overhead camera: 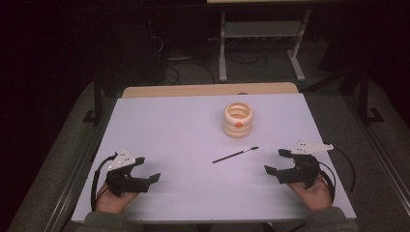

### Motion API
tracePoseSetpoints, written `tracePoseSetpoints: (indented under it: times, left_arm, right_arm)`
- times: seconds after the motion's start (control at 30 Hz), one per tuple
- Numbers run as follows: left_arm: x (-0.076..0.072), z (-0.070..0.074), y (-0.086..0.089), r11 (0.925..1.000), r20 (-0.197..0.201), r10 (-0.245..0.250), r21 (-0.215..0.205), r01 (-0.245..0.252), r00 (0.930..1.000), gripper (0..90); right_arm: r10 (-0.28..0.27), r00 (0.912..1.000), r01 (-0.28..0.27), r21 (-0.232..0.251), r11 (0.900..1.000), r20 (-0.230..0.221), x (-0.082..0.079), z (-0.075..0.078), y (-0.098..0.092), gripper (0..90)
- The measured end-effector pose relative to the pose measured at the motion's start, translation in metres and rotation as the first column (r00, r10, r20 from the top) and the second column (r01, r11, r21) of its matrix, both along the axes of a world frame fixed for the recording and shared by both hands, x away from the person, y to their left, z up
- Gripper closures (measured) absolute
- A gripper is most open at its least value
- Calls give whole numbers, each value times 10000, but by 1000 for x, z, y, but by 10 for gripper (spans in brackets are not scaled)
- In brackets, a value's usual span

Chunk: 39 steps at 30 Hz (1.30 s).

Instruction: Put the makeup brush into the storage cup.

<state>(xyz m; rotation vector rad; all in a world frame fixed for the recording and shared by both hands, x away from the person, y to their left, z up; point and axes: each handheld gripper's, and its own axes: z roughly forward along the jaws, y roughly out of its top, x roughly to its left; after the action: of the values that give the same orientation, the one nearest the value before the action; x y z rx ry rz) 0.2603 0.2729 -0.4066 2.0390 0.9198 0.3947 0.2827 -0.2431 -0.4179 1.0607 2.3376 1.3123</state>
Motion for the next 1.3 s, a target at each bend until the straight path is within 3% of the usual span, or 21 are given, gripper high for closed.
tracePoseSetpoints:
  times: [0.33, 0.8, 0.9, 0.93, 1.3]
  left_arm:
    - [-1, 0, -5, 10000, -120, -23, -26, 23, 9999, 163]
    - [4, 1, -16, 9979, -362, -570, 274, 580, 9977, 212]
    - [5, 2, -20, 9984, -415, -556, 75, 560, 9976, 215]
    - [6, 3, -20, 9972, -397, -692, 255, 703, 9968, 217]
    - [9, 4, -30, 9960, -474, -857, 233, 868, 9952, 220]
  right_arm:
    - [-171, 9999, 171, -298, 9994, 9, 1, 0, -4, 145]
    - [-279, 9996, 279, -217, 9994, -2, -1, 1, -5, 146]
    - [-239, 9997, 239, -253, 9994, -4, -1, 0, -4, 146]
    - [-230, 9997, 230, -248, 9994, 16, -1, 0, -4, 146]
    - [-227, 9997, 225, -233, 9995, -98, -1, 0, -3, 146]
